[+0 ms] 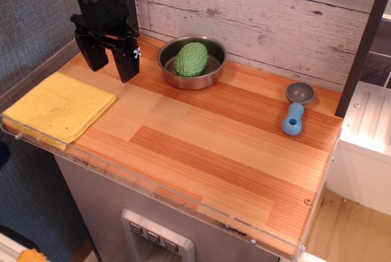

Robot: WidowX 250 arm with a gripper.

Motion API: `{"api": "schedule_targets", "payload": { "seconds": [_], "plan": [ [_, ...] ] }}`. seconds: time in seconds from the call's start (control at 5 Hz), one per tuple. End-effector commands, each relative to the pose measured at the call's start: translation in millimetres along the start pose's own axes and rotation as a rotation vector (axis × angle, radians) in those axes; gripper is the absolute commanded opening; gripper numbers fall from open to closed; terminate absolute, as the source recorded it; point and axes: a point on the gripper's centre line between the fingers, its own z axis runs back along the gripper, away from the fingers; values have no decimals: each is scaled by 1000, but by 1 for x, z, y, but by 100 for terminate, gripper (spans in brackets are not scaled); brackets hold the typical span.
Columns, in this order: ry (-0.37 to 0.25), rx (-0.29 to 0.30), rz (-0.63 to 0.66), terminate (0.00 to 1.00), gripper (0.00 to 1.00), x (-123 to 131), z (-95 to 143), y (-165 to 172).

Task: Put the blue spoon onto the yellow cloth

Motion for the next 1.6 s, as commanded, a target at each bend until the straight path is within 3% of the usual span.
{"api": "schedule_targets", "payload": {
  "seconds": [0.0,0.4,0.8,1.0,1.2,1.4],
  "plan": [
    [0,0,0,0,100,0,0,0],
    [-68,8,-62,0,100,29,-4,-50],
    [-91,25,-101,0,100,70,-2,-144],
    [-131,35,-154,0,100,94,-2,-187],
    [-182,44,-104,0,100,112,3,-205],
    [-190,18,-38,0,100,121,-1,-212]
  ]
}}
